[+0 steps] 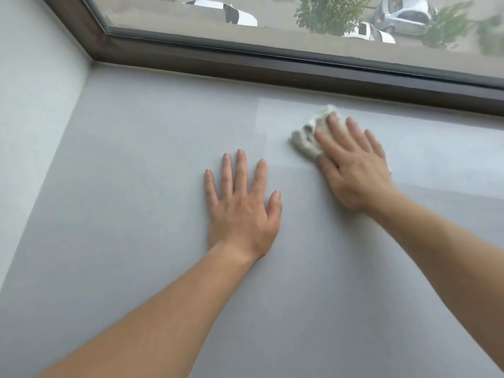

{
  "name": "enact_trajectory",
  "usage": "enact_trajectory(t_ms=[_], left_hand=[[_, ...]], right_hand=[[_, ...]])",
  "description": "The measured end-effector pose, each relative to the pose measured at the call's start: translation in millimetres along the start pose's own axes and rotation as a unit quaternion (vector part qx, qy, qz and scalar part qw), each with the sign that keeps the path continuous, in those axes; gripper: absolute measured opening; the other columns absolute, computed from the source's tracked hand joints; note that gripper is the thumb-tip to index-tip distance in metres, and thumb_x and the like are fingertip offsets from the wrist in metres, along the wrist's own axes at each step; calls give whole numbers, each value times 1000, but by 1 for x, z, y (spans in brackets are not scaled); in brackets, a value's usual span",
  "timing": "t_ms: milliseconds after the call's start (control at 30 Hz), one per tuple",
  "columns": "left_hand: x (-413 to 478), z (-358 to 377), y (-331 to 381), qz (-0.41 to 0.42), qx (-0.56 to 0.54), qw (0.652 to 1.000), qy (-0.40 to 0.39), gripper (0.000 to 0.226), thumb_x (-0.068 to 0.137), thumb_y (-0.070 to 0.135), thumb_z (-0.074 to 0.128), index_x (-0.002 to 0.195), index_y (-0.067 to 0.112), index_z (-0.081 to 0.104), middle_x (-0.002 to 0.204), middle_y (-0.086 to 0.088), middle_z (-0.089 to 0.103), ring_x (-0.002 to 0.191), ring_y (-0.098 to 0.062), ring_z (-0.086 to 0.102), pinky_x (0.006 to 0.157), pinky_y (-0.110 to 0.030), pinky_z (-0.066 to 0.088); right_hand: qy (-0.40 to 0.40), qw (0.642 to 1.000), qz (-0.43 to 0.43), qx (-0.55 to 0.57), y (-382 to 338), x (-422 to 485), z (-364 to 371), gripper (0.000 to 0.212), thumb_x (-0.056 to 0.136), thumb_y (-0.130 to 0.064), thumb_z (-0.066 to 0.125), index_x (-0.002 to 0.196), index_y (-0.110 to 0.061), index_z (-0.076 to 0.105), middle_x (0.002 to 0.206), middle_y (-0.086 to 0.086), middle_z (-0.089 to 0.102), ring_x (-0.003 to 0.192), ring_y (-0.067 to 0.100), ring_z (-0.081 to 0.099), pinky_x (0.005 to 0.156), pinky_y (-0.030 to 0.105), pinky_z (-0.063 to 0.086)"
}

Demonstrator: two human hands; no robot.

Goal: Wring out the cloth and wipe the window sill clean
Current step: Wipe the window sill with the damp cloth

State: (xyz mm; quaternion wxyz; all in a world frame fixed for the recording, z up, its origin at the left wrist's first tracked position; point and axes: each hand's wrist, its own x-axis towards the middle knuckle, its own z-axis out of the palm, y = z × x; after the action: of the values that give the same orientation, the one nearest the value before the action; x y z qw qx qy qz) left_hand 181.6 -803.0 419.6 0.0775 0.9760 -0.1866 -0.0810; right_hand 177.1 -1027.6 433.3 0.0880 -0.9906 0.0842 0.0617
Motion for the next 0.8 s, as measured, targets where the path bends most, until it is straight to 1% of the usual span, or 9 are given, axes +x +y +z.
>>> enact_trajectory(t_ms=[67, 100, 233, 300, 500, 633, 667, 700, 800], left_hand=[[0, 1, 0, -1, 1, 1000, 2, 67, 97, 55, 14, 158, 27, 10, 167, -8, -5, 152, -28, -14, 120, -57, -5], [0, 1, 1, -1, 2, 1000, 2, 67, 97, 55, 15, 158, 27, 10, 167, -8, -5, 152, -28, -14, 120, -58, -5], [-1, 3, 0, -1, 10, 1000, 11, 68, 96, 56, 18, 158, 27, 13, 167, -9, 0, 153, -28, -9, 121, -58, -1], [-1, 4, 0, 2, 12, 1000, 14, 68, 96, 56, 20, 158, 26, 16, 167, -9, 3, 153, -28, -6, 121, -58, 1], [-2, 4, 0, 4, 17, 1000, 4, 70, 95, 56, 19, 158, 26, 14, 167, -10, 0, 153, -29, -9, 120, -58, -1], [-4, 5, 2, 0, 16, 1000, 2, 71, 95, 57, 17, 158, 26, 12, 167, -9, -1, 153, -29, -9, 120, -58, -2], [-4, 6, 2, -1, 17, 1000, 2, 71, 94, 57, 17, 158, 26, 12, 167, -9, -1, 153, -28, -10, 120, -58, -2], [-5, 6, 2, -1, 18, 1000, 3, 71, 94, 57, 18, 158, 26, 12, 167, -9, -1, 153, -28, -10, 120, -58, -2], [-7, 7, 2, -2, 15, 1000, 4, 71, 94, 58, 18, 158, 27, 12, 167, -8, -1, 153, -27, -9, 121, -58, -1]], right_hand=[[18, 996, 84, 26, -10, 33, -1, 54, 103, -49, 22, 156, -41, 15, 168, -7, 3, 154, 24, -1, 123, 47, 2], [25, 996, 82, 22, -23, 43, 0, 54, 103, -49, 22, 156, -40, 15, 168, -6, 2, 154, 25, -2, 122, 48, 1], [2, 997, -77, -7, -50, 58, 2, 53, 104, -48, 22, 156, -38, 18, 167, -7, 6, 154, 25, 0, 122, 45, 4], [1, 997, -81, -5, -31, 59, -3, 53, 105, -49, 21, 157, -38, 18, 167, -9, 6, 154, 23, 1, 122, 43, 5], [18, 998, 57, 17, 62, 16, -16, 53, 105, -53, 21, 156, -44, 14, 167, -14, 2, 154, 18, 0, 121, 41, 5], [53, 972, 223, 56, 39, 3, -8, 53, 104, -48, 20, 156, -39, 18, 168, -8, 4, 154, 23, 1, 122, 44, 5], [55, 972, 221, 54, 22, -4, -3, 54, 104, -48, 21, 156, -38, 16, 168, -7, 4, 154, 25, 2, 122, 45, 6], [51, 981, 180, 41, 6, -15, 3, 54, 104, -48, 20, 157, -39, 14, 168, -8, 3, 154, 25, 1, 122, 45, 6], [-2, 1000, 5, -3, 13, -50, 7, 54, 103, -53, 16, 157, -42, 12, 166, -13, 1, 154, 20, -2, 123, 40, 3]])
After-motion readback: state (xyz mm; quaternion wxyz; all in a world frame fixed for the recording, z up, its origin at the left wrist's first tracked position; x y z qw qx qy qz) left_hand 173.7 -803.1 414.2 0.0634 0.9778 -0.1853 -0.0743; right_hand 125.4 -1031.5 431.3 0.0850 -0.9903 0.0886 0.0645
